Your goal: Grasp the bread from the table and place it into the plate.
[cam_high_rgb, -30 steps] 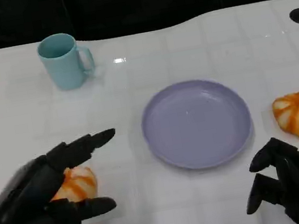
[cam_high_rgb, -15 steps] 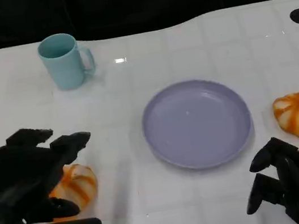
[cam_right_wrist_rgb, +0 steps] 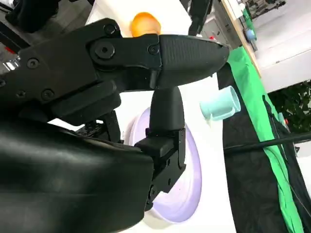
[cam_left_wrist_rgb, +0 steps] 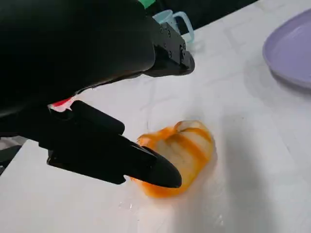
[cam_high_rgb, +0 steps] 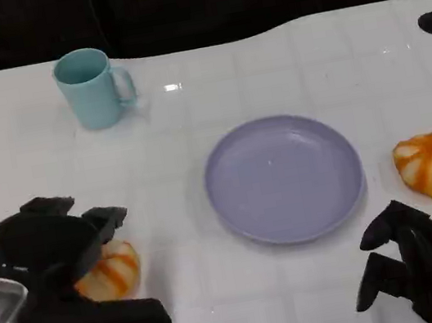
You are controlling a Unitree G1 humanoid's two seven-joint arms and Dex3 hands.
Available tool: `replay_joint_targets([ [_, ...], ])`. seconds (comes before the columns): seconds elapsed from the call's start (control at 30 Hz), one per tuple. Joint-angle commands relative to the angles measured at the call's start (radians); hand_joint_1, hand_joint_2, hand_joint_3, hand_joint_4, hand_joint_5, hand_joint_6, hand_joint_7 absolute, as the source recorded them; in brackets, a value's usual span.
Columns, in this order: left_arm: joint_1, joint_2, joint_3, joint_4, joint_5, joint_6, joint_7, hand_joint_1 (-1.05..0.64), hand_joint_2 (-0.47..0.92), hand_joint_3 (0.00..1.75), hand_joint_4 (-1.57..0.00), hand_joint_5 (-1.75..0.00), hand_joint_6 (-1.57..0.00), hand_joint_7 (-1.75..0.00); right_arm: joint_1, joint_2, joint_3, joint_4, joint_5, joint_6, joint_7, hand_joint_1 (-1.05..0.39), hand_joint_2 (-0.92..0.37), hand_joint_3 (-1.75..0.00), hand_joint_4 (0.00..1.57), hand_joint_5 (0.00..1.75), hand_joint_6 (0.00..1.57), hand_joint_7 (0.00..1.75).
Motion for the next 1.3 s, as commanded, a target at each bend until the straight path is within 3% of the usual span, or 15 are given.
replay_joint_targets([
  [0.03,-0.046,0.007,-0.033,0.095,-0.002,-0.006,0.033,-0.62,0.84,0.01,-0.03,-0.11,-0.14,0.00,0.004,-0.007,-0.004,-0.019,0.008,0.003,-0.004,-0.54,-0.92,-0.48,0.64,1.75,0.44,1.69],
  [0.4,-0.122,-0.003,-0.112,0.300,-0.018,-0.026,0.118,-0.62,0.87,0.01,-0.01,-0.09,-0.09,0.00,0.010,-0.010,-0.002,-0.026,0.000,0.002,-0.007,-0.54,-0.92,-0.47,0.64,1.75,0.43,1.70],
  [0.53,-0.202,-0.035,-0.166,0.484,-0.013,-0.035,0.170,-0.59,0.86,0.00,-0.03,-0.09,-0.11,-0.01,0.009,-0.016,0.000,-0.026,-0.004,-0.003,-0.001,-0.54,-0.92,-0.48,0.64,1.75,0.43,1.70],
  [0.87,-0.279,-0.069,-0.221,0.706,-0.065,-0.076,0.282,-0.52,0.84,0.00,-0.08,-0.10,-0.15,-0.02,0.014,-0.014,-0.003,-0.030,0.002,0.002,-0.001,-0.54,-0.92,-0.47,0.64,1.75,0.42,1.71],
  [1.03,-0.279,-0.072,-0.220,0.764,-0.117,-0.126,0.363,-0.41,0.88,0.02,-0.27,-0.20,-0.31,-0.07,0.014,-0.013,-0.004,-0.032,0.006,0.004,0.000,-0.54,-0.92,-0.47,0.63,1.75,0.42,1.71],
  [1.17,-0.279,-0.074,-0.209,0.791,-0.159,-0.165,0.421,-0.39,0.89,0.01,-0.30,-0.20,-0.34,-0.06,0.014,-0.014,-0.004,-0.029,0.005,-0.001,0.003,-0.54,-0.92,-0.47,0.63,1.75,0.42,1.71],
  [1.2,-0.276,-0.078,-0.196,0.805,-0.184,-0.192,0.457,-0.33,0.90,0.13,-0.58,-0.60,-0.61,-0.20,0.014,-0.015,-0.004,-0.027,0.005,-0.004,0.006,-0.54,-0.92,-0.47,0.63,1.75,0.42,1.71],
  [1.27,-0.282,-0.081,-0.178,0.847,-0.228,-0.255,0.512,-0.29,0.92,0.23,-0.73,-1.26,-0.94,-0.37,0.015,-0.014,-0.004,-0.029,0.006,-0.002,0.005,-0.54,-0.92,-0.47,0.63,1.75,0.42,1.71],
  [1.3,-0.283,-0.082,-0.179,0.872,-0.228,-0.288,0.572,-0.28,0.92,0.24,-0.76,-1.36,-1.00,-0.42,0.015,-0.013,-0.004,-0.032,0.007,0.001,0.002,-0.54,-0.92,-0.47,0.63,1.75,0.42,1.71],
])
